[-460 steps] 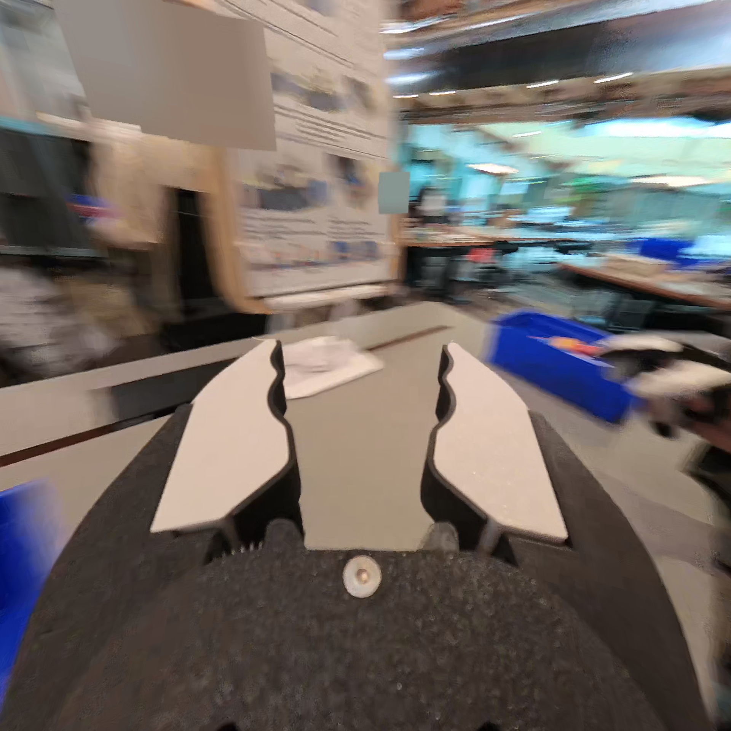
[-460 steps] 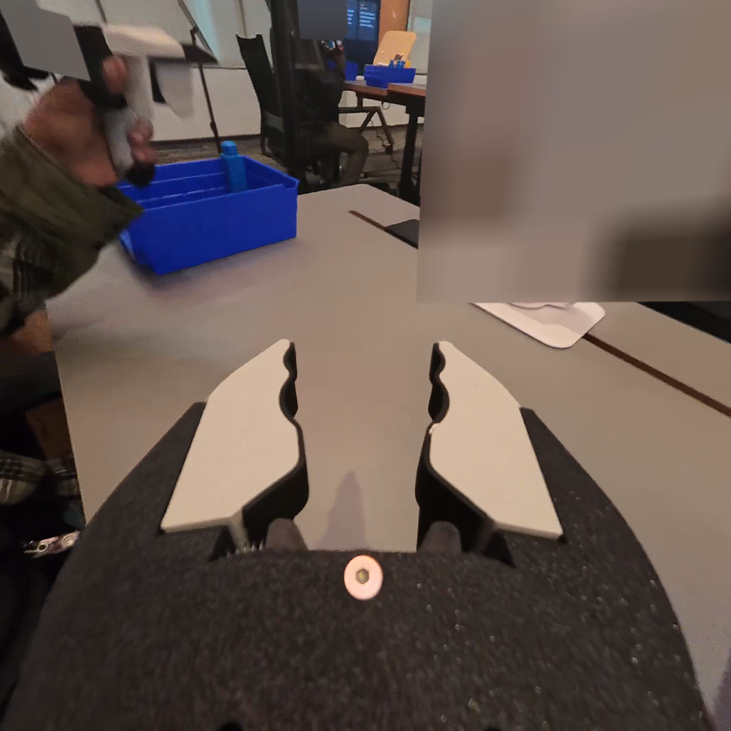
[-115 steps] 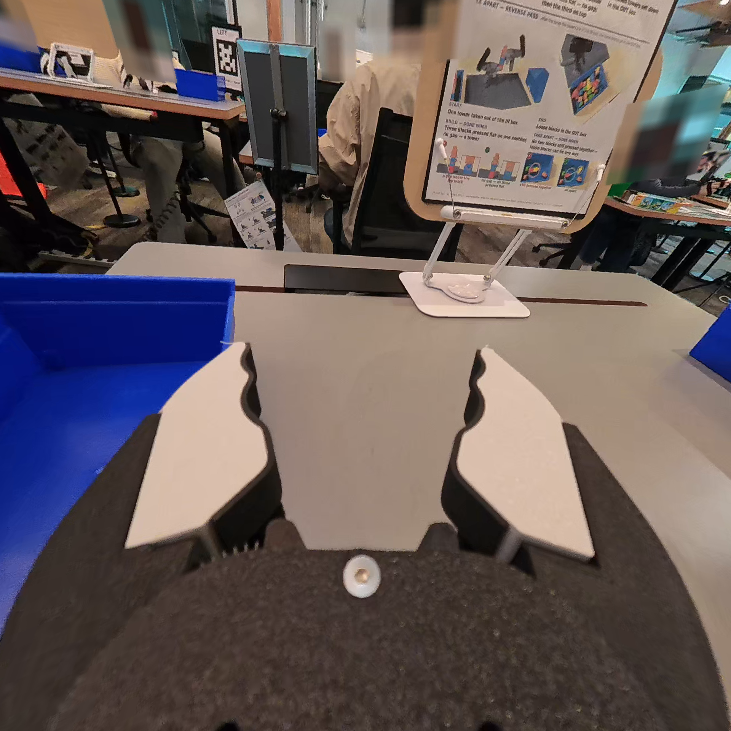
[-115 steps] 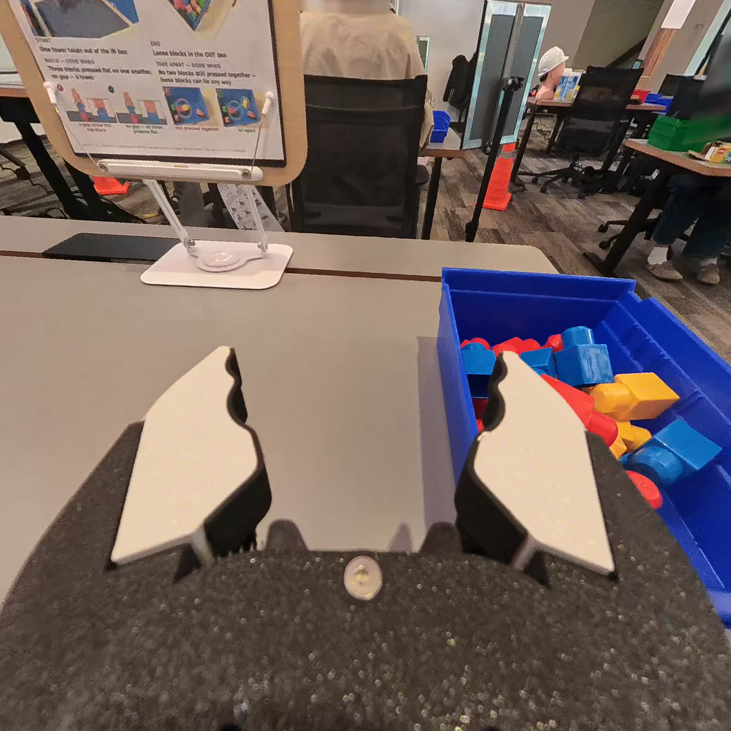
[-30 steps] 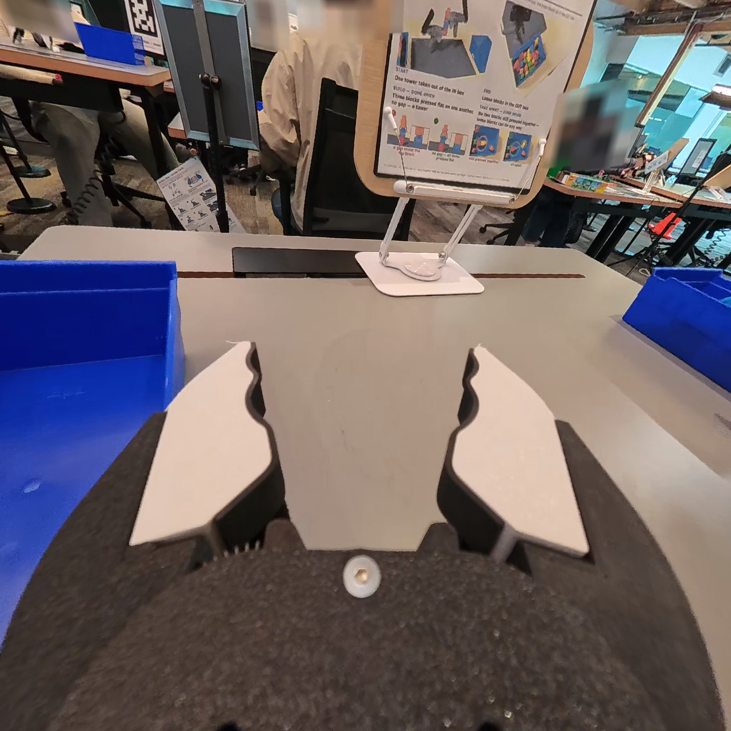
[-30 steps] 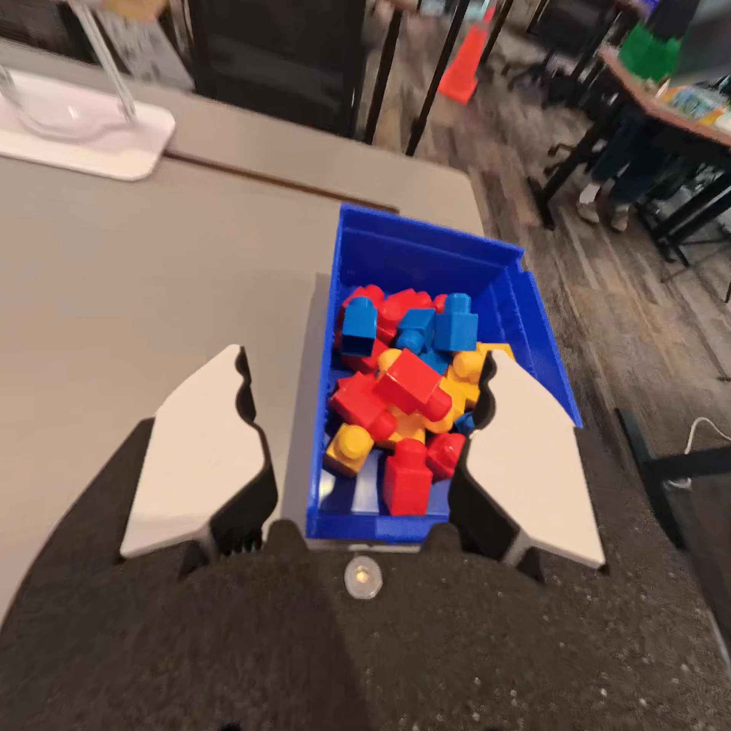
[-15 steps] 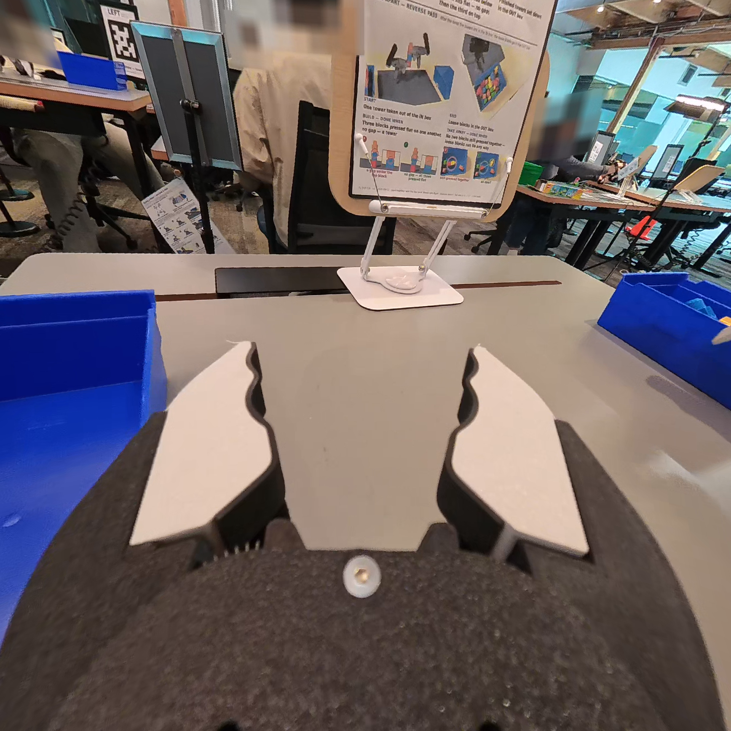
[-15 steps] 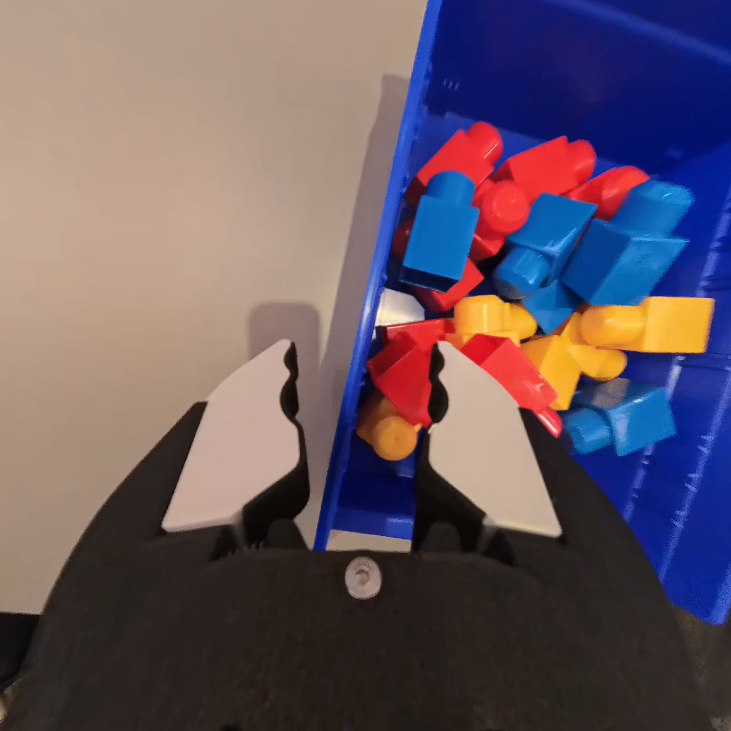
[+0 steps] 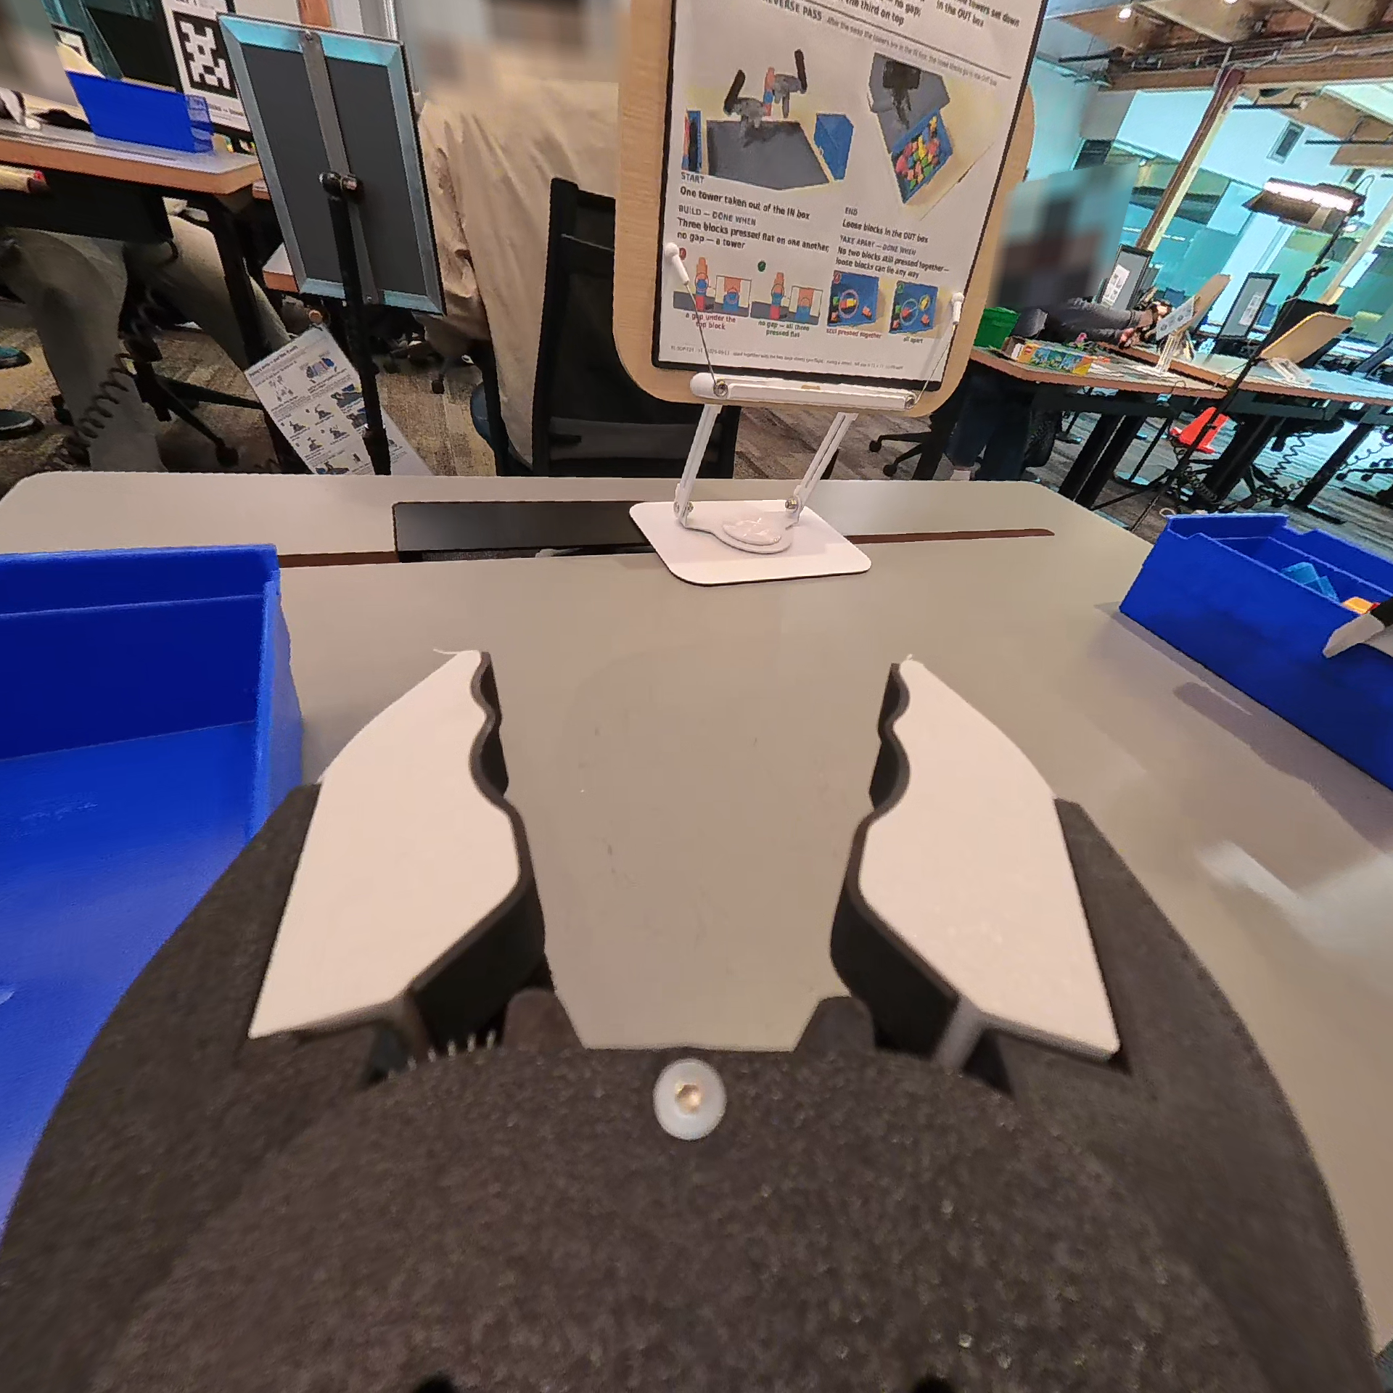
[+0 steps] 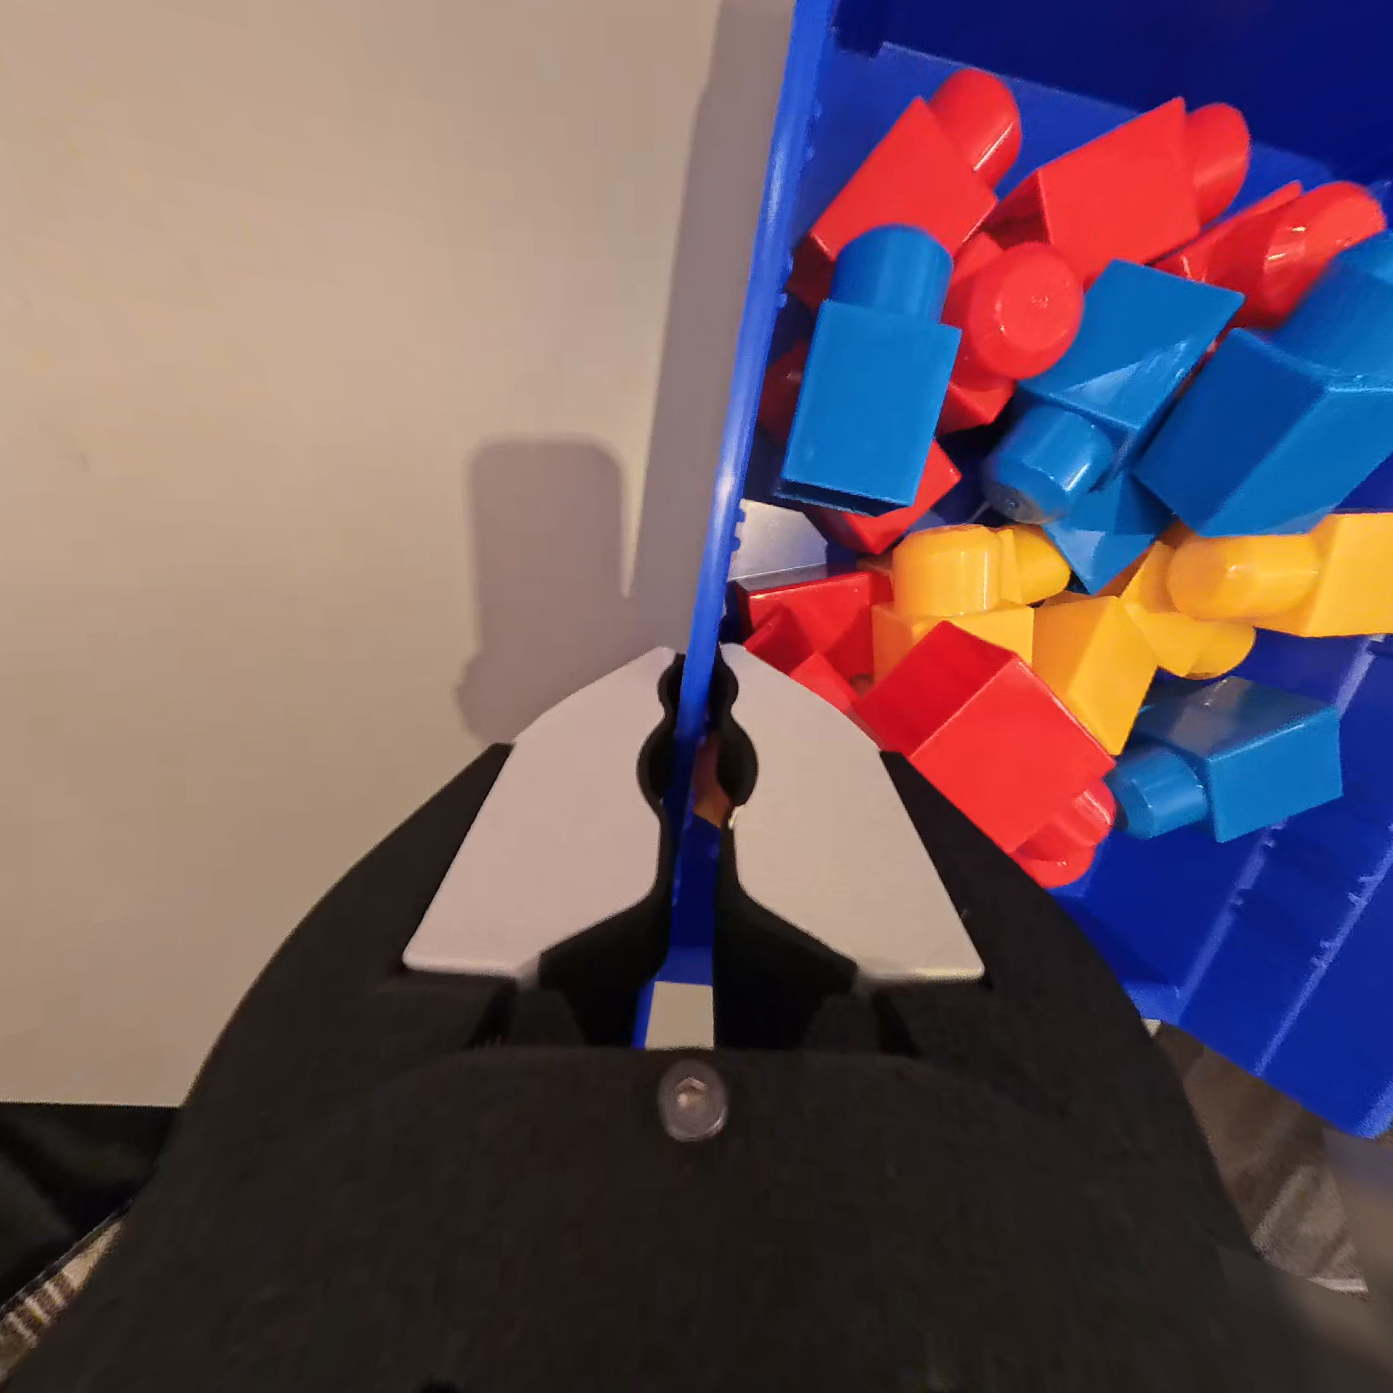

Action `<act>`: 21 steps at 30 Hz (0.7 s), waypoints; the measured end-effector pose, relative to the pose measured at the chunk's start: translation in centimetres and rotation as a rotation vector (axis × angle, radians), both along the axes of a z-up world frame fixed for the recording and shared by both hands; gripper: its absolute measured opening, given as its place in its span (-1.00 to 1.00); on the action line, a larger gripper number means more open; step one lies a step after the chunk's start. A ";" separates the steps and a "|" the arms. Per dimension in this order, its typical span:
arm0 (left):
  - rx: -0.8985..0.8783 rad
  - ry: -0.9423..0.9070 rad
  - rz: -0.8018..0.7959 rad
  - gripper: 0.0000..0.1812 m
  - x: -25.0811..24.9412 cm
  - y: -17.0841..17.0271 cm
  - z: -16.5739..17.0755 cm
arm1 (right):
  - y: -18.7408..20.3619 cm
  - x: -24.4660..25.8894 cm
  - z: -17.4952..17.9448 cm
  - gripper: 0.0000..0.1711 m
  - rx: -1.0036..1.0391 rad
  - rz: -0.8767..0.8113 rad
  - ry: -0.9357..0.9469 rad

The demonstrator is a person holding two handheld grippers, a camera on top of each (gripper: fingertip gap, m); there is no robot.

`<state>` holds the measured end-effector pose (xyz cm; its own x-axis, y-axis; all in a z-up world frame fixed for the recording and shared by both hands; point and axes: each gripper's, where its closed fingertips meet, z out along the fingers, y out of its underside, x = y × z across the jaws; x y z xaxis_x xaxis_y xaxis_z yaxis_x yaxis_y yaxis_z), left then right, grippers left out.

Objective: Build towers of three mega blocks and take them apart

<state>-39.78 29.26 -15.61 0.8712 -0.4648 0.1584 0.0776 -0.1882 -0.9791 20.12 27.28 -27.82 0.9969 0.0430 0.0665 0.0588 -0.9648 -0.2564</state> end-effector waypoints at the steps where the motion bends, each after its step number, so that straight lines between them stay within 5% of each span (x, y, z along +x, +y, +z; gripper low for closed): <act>1: 0.002 -0.002 0.000 0.05 -0.1 0.0 0.1 | 0.0 -0.1 0.0 -0.93 -0.005 0.004 0.007; 21: 0.023 -0.021 -0.021 0.03 -0.4 -1.1 1.3 | 0.2 -5.8 0.0 -0.92 -0.053 -0.013 0.045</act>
